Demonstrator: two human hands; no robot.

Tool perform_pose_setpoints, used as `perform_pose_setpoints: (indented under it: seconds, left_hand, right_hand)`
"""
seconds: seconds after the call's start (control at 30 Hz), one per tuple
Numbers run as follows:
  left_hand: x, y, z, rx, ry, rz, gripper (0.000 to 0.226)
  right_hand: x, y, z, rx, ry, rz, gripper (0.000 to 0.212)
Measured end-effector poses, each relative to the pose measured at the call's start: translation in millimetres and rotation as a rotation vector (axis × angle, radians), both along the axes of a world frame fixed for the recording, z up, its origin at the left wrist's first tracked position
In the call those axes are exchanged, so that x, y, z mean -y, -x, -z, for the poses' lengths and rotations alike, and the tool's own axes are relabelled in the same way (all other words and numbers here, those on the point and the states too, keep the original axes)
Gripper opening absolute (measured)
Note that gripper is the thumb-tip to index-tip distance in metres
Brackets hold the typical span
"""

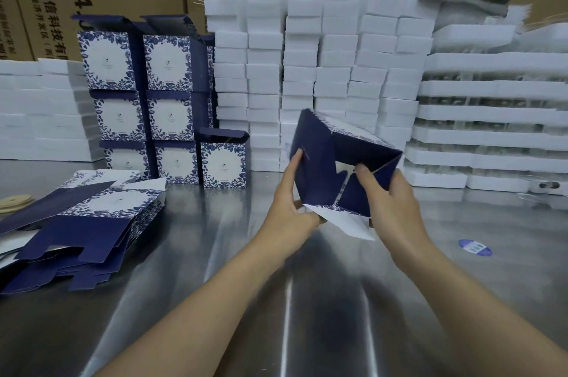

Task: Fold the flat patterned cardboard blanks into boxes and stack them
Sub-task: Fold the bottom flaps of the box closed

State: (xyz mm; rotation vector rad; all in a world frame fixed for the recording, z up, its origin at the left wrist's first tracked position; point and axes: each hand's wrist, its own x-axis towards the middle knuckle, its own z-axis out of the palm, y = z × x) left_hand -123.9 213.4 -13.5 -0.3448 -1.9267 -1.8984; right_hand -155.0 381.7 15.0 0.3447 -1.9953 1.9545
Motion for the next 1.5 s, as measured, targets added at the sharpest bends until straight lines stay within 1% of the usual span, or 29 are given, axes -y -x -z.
perform_pose_setpoints:
  seconds: [0.07,0.17,0.27,0.33,0.4,0.47,0.53,0.6,0.63,0.7,0.77,0.87,0.93,1.0,1.03,1.07,1.13,1.2,1.23,1.33,1.37,1.43,1.5]
  left_hand:
    - [-1.7,-0.7,0.5,0.074,-0.067,0.004,0.112]
    - [-2.0,0.5,-1.2,0.155,-0.251,0.066,0.112]
    - [1.7,0.9,-6.8,0.163,-0.398,0.126,0.098]
    - [2.1,-1.0,-8.9,0.146,-0.440,0.087,0.092]
    - [2.3,-0.9,-8.8,0.119,-0.509,0.003,0.080]
    - [4.8,0.7,-7.0,0.101,-0.613,-0.098,0.068]
    - [7.4,2.5,-4.4,0.094,-0.684,-0.158,0.063]
    - [8.5,3.4,-3.6,0.097,-0.726,-0.172,0.061]
    - [8.4,3.2,-4.0,0.101,-0.742,-0.165,0.061]
    - [7.5,2.6,-4.5,0.112,-0.764,-0.137,0.064]
    - [5.1,0.2,-4.8,0.126,-0.747,-0.105,0.065]
    - [-0.7,0.7,-2.9,0.120,-0.633,-0.087,0.058]
    - [-4.4,1.0,-3.5,0.121,-0.593,-0.094,0.064]
    - [-6.5,0.5,-3.5,0.128,-0.614,-0.056,0.075]
    - [-7.0,-0.6,-4.0,0.153,-0.622,-0.031,0.075]
    - [-7.3,-1.4,-4.6,0.188,-0.600,-0.018,0.069]
    - [-8.3,-3.2,-6.1,0.276,-0.446,-0.028,0.049]
    - [-11.1,-5.5,-6.3,0.318,-0.279,-0.037,0.028]
    - [-12.7,-7.2,-7.0,0.311,-0.229,-0.036,0.025]
    - [-14.4,-9.4,-10.1,0.279,-0.157,-0.033,0.042]
    - [-13.6,-9.6,-10.6,0.267,-0.150,-0.030,0.041]
    - [-13.0,-10.4,-11.3,0.250,-0.124,-0.028,0.034]
    - [-13.8,-10.7,-10.6,0.241,-0.098,-0.026,0.033]
  right_hand:
    - [1.7,1.0,3.6,-0.026,-0.047,-0.036,0.029]
    - [5.1,1.2,5.0,-0.039,-0.052,-0.107,0.032]
    - [6.5,2.0,4.9,-0.097,-0.069,-0.120,0.037]
    - [7.1,1.7,6.1,-0.131,-0.086,-0.159,0.035]
    - [9.3,0.8,7.2,-0.115,-0.093,-0.164,0.033]
    - [12.2,0.3,9.4,-0.038,-0.114,-0.111,0.030]
    - [15.1,-2.3,12.3,0.107,-0.166,-0.082,0.025]
    - [18.1,-6.3,14.5,0.283,-0.203,-0.172,0.017]
    - [19.6,-8.9,15.4,0.352,-0.209,-0.237,0.018]
    - [24.0,-14.6,16.5,0.432,-0.191,-0.356,0.029]
    - [30.1,-19.5,17.2,0.442,-0.121,-0.429,0.034]
    - [39.3,-24.7,19.3,0.428,0.018,-0.449,0.031]
    - [42.9,-25.9,20.2,0.388,0.097,-0.404,0.029]
    - [43.0,-25.7,18.8,0.327,0.159,-0.341,0.028]
    - [41.9,-25.3,17.0,0.306,0.182,-0.309,0.028]
    - [40.6,-24.7,14.8,0.292,0.195,-0.282,0.029]
    - [37.5,-23.7,11.5,0.269,0.175,-0.257,0.031]
    - [35.9,-23.9,9.8,0.249,0.136,-0.262,0.032]
    - [35.6,-24.5,9.6,0.242,0.126,-0.267,0.033]
    - [35.8,-26.6,7.9,0.236,0.105,-0.296,0.043]
    - [36.0,-27.2,7.0,0.236,0.103,-0.305,0.045]
    - [36.2,-26.9,5.7,0.242,0.101,-0.308,0.039]
    - [35.8,-26.1,5.1,0.244,0.076,-0.306,0.038]
